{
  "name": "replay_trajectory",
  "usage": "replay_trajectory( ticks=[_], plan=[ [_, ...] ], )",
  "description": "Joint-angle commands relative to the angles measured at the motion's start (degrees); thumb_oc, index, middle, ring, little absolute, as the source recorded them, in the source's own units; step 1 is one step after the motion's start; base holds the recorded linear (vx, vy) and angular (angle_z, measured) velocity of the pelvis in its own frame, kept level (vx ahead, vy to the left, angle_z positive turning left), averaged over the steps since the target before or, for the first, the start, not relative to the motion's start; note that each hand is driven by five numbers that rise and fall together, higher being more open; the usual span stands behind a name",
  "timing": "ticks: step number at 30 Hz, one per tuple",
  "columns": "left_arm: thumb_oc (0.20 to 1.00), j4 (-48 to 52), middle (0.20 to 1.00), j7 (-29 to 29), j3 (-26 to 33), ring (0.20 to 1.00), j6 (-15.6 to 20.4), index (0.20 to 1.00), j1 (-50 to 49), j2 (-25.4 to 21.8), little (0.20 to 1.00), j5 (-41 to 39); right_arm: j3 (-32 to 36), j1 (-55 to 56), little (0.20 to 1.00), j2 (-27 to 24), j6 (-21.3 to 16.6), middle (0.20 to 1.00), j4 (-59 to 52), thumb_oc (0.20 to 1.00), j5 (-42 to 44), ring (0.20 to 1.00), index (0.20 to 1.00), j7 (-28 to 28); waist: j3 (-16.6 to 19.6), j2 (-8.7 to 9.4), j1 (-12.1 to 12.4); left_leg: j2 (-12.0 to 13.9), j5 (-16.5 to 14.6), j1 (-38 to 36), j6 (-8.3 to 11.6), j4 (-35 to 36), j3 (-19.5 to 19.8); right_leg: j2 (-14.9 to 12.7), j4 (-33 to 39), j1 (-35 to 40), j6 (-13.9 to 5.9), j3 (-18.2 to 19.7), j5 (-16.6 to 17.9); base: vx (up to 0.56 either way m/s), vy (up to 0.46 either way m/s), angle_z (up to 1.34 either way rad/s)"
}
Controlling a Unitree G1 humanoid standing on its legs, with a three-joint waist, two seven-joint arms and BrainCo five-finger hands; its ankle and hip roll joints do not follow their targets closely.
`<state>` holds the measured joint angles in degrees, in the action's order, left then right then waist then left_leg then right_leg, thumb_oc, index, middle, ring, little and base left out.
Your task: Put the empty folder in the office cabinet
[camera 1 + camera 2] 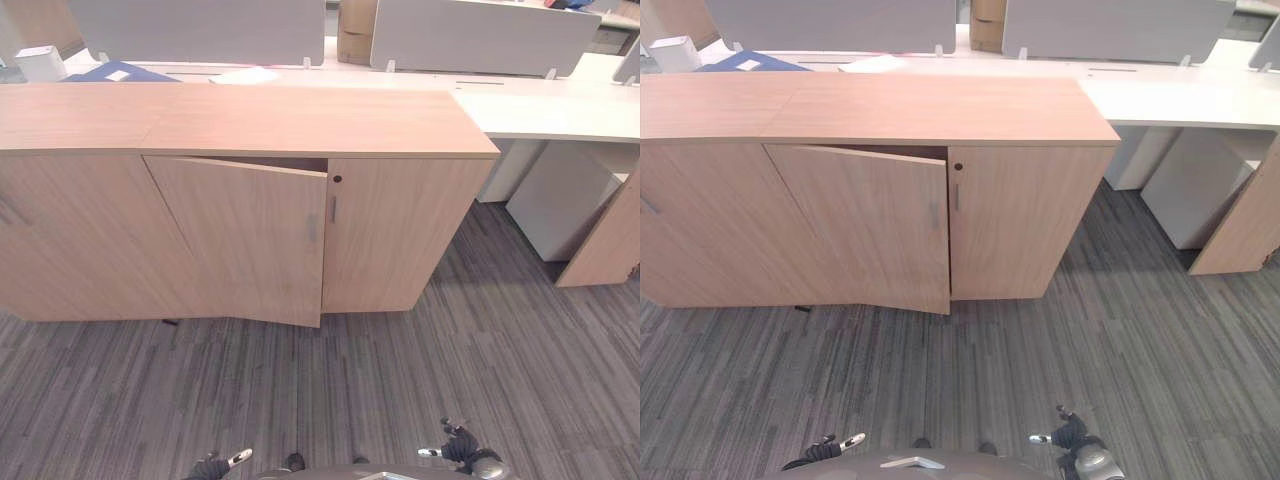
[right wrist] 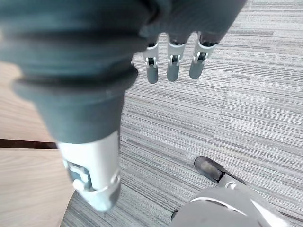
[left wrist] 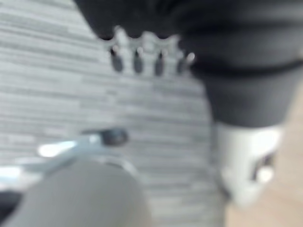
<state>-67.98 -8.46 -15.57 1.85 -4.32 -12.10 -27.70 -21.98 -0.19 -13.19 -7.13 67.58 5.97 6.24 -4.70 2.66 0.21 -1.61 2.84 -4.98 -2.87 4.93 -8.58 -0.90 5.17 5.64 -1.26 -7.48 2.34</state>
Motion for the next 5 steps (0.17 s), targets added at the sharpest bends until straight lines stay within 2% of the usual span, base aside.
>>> replay_trajectory(
  ticks=[1,5],
  plan=[
    [1.0,-3.93,1.0,-0.1,0.65,1.0,-0.58,1.0,4.53,1.94,1.0,0.55,0.56,-4.97,1.0,-1.15,-0.52,1.0,-0.4,1.0,1.71,1.0,1.0,0.19,-2.96,-1.3,-0.37,-0.57,-7.08,-2.55,0.3,-1.7,3.52,-0.17,-1.16,1.75,-2.1,-0.18,-2.46,0.06,0.003,0.02],
    [1.0,-4.48,1.0,0.23,1.53,1.0,-2.18,1.0,4.38,2.18,1.0,-0.13,0.74,-4.47,1.0,-0.93,-0.77,1.0,-0.07,1.0,2.11,1.0,1.0,-0.01,-2.94,-1.25,-0.26,-0.53,-7.16,-2.68,0.28,-1.66,3.76,-0.17,-1.31,1.92,-2.01,-0.39,-2.71,0.05,-0.002,0.09]
  ],
)
